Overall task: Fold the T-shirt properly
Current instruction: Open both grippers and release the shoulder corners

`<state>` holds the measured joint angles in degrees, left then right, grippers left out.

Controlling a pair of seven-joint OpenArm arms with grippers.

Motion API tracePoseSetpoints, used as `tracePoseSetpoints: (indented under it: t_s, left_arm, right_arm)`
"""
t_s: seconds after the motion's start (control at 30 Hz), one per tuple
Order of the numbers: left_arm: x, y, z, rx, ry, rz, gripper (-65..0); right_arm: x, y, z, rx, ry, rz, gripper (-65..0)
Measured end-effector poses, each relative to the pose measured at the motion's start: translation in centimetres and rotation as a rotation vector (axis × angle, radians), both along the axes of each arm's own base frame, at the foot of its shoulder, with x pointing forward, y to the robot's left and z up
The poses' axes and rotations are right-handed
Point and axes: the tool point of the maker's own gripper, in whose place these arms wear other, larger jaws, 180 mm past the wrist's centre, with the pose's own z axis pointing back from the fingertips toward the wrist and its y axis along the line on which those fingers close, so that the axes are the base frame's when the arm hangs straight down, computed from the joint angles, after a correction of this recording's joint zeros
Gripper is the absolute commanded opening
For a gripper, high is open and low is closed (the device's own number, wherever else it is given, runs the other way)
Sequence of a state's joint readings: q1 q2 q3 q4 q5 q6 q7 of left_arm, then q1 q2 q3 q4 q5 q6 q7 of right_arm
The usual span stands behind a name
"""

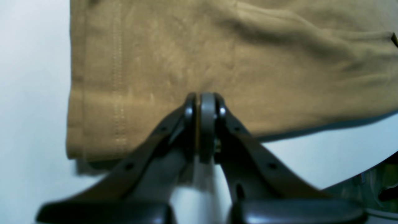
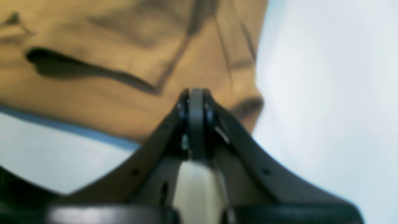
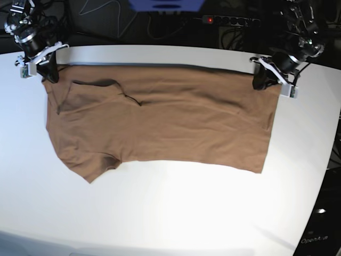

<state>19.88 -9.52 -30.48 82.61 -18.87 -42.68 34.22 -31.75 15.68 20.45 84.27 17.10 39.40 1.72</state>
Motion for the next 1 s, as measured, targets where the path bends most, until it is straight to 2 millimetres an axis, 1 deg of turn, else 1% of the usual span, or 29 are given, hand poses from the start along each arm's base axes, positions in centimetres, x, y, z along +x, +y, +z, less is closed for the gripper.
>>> tracePoseSetpoints:
  t_s: [0.17,0.3,0.37,0.43,0.57,0.67,0.73,0.8,0.9,0.93,1.0]
  left_arm:
    - [0.3,0.0,0.0,0.013,0.003,-0.011,-61.7]
    - [0.4,-0.1,0.0,0.010,0.001,-0.008,-61.7]
    - [0.4,-0.1,0.1,0.013,0.000,-0.008,-61.7]
    - [0.5,-0.2,0.3,0.041,0.006,-0.015,-61.7]
    - [0.5,-1.1,1.0,0.086,0.013,-0.018,-61.7]
    - [-0.1,-1.6,1.4,0.110,0.027,-0.035,-61.7]
    - [-0.7,-1.9,1.6,0.125,0.035,-0.041,-61.7]
    - [-0.8,-1.9,2.4,0.148,0.029,-0.049,-61.7]
    - [0.6,-2.0,4.9,0.176,-0.055,-0.055,-61.7]
    - [1.1,-2.0,5.5,0.182,-0.075,-0.057,-61.7]
    - [1.6,-2.1,6.0,0.184,-0.096,-0.058,-61.7]
  right_arm:
    - [0.3,0.5,0.9,-0.012,-0.018,0.023,-64.4]
    - [1.0,1.2,2.4,-0.023,-0.061,0.052,-64.4]
    - [1.0,1.5,3.0,-0.028,-0.075,0.063,-64.4]
    - [1.0,1.6,2.9,-0.028,-0.070,0.066,-64.4]
    - [0.9,2.0,2.7,-0.018,-0.065,0.070,-64.4]
    - [0.6,2.3,2.1,-0.019,-0.032,0.079,-64.4]
    - [0.7,2.3,2.2,-0.021,-0.035,0.080,-64.4]
    - [0.8,2.3,2.3,-0.022,-0.040,0.082,-64.4]
    - [1.1,2.2,2.5,-0.026,-0.046,0.084,-64.4]
    - [1.3,2.1,2.6,-0.028,-0.052,0.084,-64.4]
    - [1.8,2.1,2.8,-0.029,-0.064,0.082,-64.4]
